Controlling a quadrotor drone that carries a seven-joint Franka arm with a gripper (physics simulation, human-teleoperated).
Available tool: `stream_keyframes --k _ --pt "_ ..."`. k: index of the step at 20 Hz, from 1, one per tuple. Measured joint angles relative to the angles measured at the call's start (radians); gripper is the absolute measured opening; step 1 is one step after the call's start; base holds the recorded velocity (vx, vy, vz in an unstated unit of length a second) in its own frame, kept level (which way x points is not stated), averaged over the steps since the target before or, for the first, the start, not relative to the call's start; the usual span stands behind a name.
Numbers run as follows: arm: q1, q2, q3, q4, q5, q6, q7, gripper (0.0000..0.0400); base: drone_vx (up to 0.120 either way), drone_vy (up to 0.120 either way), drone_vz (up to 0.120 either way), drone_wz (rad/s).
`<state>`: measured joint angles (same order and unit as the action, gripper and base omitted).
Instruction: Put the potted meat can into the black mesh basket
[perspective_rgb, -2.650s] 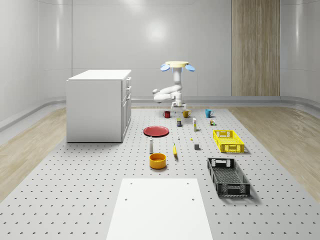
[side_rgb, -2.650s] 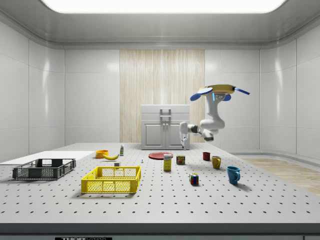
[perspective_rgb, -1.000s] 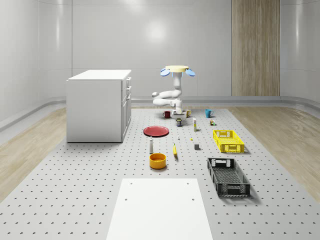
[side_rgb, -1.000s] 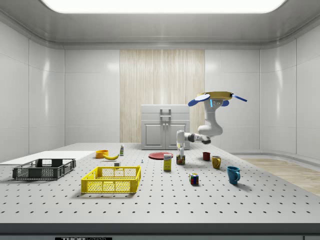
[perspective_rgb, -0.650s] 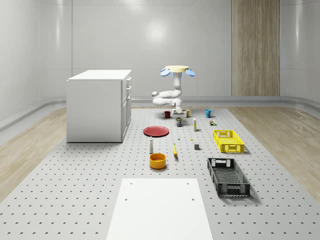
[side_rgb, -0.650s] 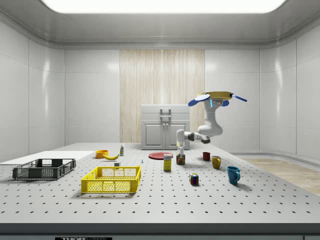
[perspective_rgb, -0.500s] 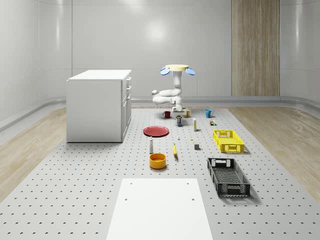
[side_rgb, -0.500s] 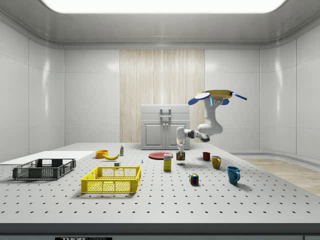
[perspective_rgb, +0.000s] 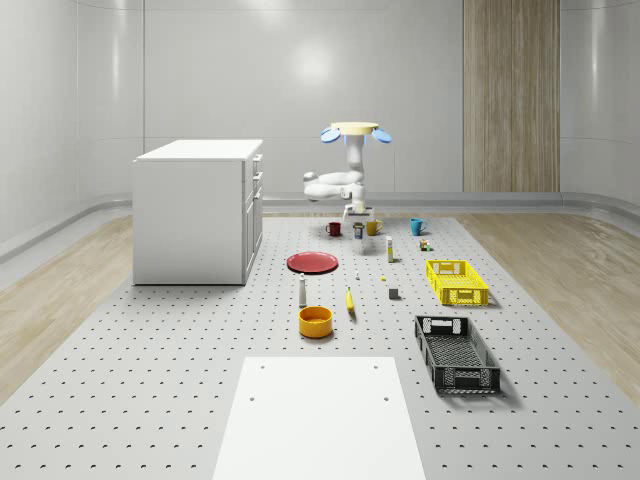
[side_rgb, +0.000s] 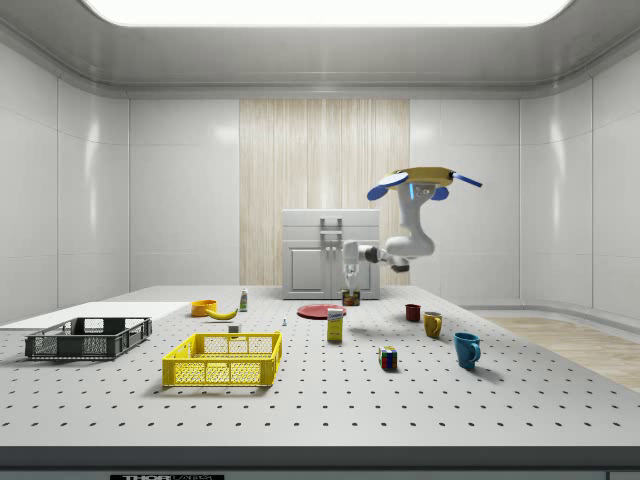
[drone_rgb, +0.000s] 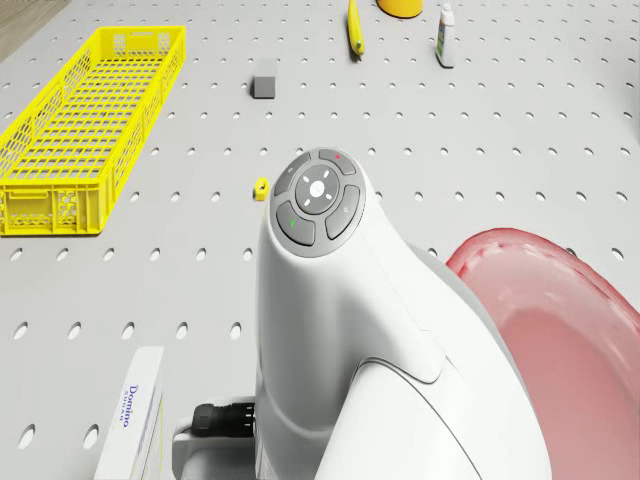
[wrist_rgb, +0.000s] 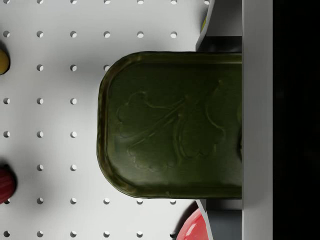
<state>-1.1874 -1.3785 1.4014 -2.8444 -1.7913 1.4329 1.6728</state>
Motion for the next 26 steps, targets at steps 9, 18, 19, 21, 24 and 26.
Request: stream_keyframes --k 9,18,19,21,24,26 --pt "-0.006 -0.027 0.009 0.001 0.016 0.024 0.004 0.0289 0.12 0.049 0.036 0.0" --pt "-0.01 -0.053 0.013 0.002 0.028 0.047 0.008 0.0289 0.12 0.027 0.053 0.0" --pt "-0.011 -0.055 0.013 0.002 0.029 0.05 0.008 0.0289 0.12 0.04 0.0 0.0" --pt "-0.011 -0.061 0.014 0.002 0.031 0.054 0.009 0.0289 0.12 0.0 0.0 0.0" --pt "-0.013 -0.068 0.015 0.002 0.034 0.061 0.01 0.0289 0.12 0.0 0.0 0.0" --pt "-0.013 -0.073 0.016 0.002 0.036 0.066 0.01 0.0289 0.12 0.1 0.0 0.0"
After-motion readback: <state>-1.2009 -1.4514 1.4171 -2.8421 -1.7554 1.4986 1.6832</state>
